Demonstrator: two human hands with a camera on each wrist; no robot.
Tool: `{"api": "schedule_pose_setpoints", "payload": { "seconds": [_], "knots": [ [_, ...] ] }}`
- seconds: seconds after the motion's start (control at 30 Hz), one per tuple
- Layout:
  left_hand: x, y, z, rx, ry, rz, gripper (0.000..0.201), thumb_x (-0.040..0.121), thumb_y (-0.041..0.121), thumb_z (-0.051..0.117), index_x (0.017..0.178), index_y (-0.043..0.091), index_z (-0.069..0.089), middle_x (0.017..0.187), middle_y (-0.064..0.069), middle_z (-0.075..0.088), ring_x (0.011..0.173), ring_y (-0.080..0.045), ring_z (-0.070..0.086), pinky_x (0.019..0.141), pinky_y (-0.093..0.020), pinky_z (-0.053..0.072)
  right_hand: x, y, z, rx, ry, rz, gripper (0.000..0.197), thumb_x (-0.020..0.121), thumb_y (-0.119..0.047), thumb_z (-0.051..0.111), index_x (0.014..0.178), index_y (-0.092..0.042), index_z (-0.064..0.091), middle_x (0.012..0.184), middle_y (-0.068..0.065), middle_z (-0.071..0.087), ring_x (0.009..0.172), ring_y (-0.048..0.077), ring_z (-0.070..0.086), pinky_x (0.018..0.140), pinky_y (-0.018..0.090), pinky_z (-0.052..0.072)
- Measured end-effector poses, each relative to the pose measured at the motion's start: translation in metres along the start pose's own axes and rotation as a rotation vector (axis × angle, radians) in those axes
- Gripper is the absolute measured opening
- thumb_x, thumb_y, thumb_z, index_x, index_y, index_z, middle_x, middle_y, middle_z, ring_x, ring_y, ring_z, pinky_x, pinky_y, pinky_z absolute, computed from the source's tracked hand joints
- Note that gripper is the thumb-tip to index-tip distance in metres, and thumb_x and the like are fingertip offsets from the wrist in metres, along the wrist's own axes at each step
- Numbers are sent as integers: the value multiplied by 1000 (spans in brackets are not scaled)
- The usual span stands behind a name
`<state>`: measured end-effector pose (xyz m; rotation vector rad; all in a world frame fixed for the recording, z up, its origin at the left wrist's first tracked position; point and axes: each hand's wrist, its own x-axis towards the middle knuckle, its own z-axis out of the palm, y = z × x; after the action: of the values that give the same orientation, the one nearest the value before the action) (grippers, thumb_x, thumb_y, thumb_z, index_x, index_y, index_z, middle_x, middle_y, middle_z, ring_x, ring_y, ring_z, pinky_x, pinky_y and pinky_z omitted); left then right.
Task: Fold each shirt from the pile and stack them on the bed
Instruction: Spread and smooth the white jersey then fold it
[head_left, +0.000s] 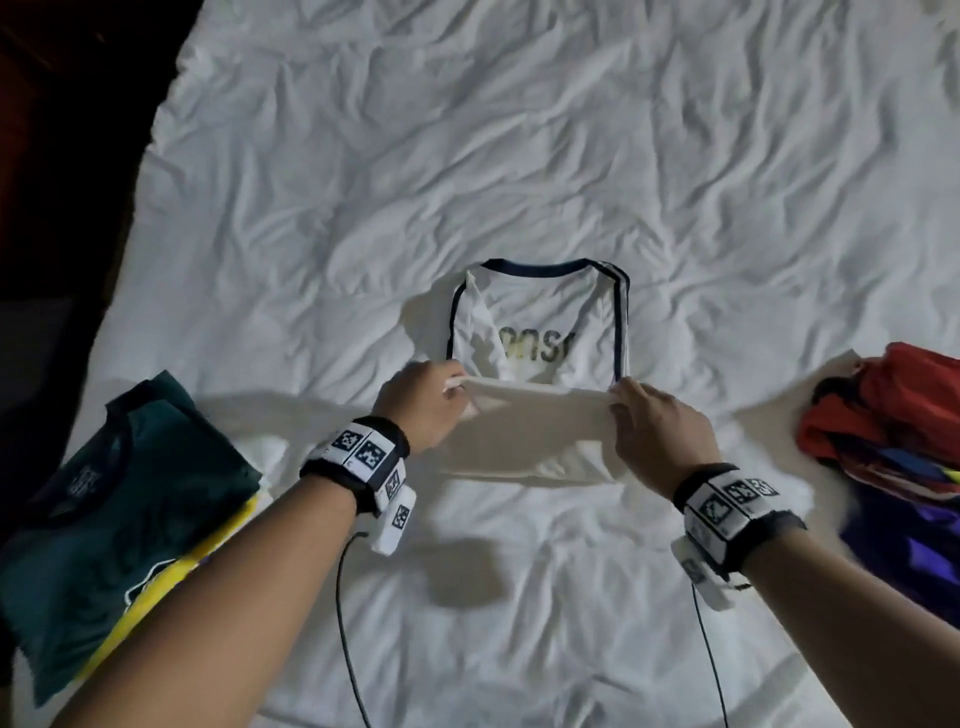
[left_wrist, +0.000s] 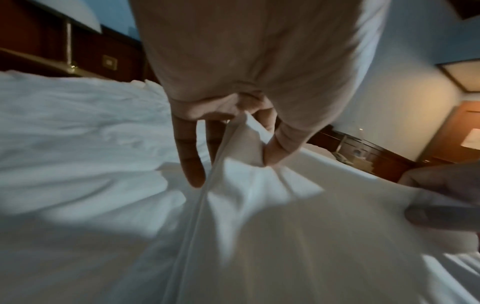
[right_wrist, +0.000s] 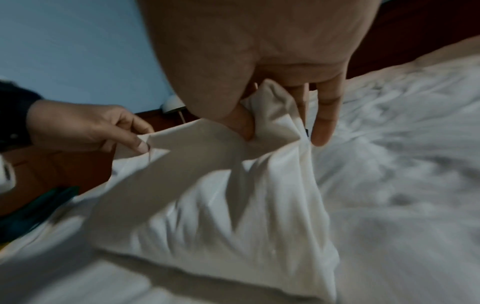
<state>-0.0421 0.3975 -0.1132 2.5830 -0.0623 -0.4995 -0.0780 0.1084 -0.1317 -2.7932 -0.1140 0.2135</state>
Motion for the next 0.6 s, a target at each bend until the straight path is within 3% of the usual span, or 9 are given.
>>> {"api": "schedule_pose_setpoints", "payload": {
  "seconds": [0.1, 0.2, 0.33, 0.47, 0.6],
  "knots": [
    [45, -8, 5, -162, 75, -76, 13, 90, 21, 62, 96, 23, 74, 77, 5, 70, 73, -25, 67, 68, -34, 55, 41, 11, 8, 99, 25, 92, 17, 99, -21, 52, 112, -16, 62, 109, 8, 70, 92, 36, 64, 66, 34, 37],
    [82, -20, 17, -230, 115, -131, 11, 87, 23, 65, 92, 22, 75, 66, 8, 66, 65, -27, 68, 65, -39, 60, 73, 18, 19, 175, -4, 190, 16, 99, -21, 51, 111, -16, 61, 110, 11, 68, 96, 35, 61, 69, 35, 37],
    [118, -31, 31, -275, 168, -187, 19, 81, 35, 64, 89, 21, 73, 73, 0, 70, 70, -31, 68, 67, -44, 60, 104, 29, 33, 291, -49, 332, 14, 100, -23, 53, 110, -19, 62, 108, 10, 66, 89, 29, 53, 73, 36, 42],
    [150, -36, 35, -260, 236, -181, 13, 89, 29, 69, 97, 20, 73, 88, -2, 73, 82, -28, 67, 76, -39, 57, 134, 39, 42, 343, -31, 371, 11, 99, -26, 55, 104, -20, 62, 103, 6, 66, 87, 30, 57, 74, 39, 48],
    [181, -41, 37, -257, 277, -211, 10, 90, 29, 70, 92, 19, 67, 81, -1, 69, 79, -30, 63, 74, -38, 53, 168, 48, 42, 348, -5, 386, 15, 98, -32, 58, 105, -19, 64, 103, 6, 67, 88, 31, 58, 76, 40, 49]
  ]
}}
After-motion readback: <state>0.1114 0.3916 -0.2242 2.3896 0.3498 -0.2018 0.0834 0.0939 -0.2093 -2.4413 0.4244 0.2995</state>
